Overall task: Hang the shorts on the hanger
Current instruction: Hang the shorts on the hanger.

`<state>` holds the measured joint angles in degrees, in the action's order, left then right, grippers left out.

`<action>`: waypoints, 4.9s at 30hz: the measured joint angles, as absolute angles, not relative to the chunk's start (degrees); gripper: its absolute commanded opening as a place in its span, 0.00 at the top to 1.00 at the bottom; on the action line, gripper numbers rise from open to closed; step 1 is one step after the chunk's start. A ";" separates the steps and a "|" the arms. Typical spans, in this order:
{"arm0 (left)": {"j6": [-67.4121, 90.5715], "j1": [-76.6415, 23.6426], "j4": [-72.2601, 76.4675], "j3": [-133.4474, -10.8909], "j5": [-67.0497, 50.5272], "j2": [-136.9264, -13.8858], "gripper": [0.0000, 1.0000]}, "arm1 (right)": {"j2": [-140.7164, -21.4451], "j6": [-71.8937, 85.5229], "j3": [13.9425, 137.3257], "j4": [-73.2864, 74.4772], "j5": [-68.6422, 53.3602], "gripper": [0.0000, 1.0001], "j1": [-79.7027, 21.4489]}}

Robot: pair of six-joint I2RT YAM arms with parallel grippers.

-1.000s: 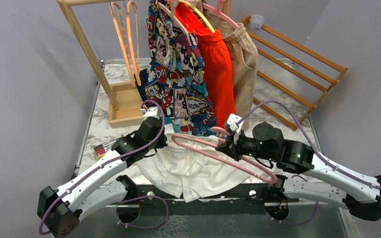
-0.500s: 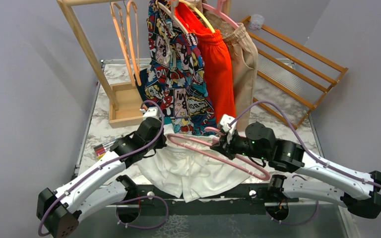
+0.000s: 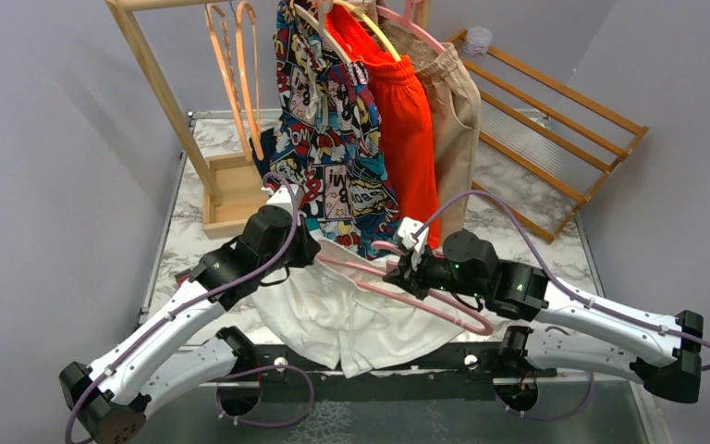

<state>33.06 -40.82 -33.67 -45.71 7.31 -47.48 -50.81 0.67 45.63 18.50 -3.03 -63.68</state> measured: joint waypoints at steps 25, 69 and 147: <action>34.30 -40.84 -36.07 -57.52 0.05 -45.82 1.00 | -47.77 4.58 46.04 18.39 0.95 0.99 -63.68; 40.51 -40.60 -32.40 -55.75 -1.26 -43.77 1.00 | -67.35 18.76 44.71 -14.70 9.63 0.99 -63.70; 16.88 -40.51 -28.73 -99.53 -3.38 -39.55 0.02 | -40.01 1.43 50.33 -29.47 -14.94 0.99 -63.68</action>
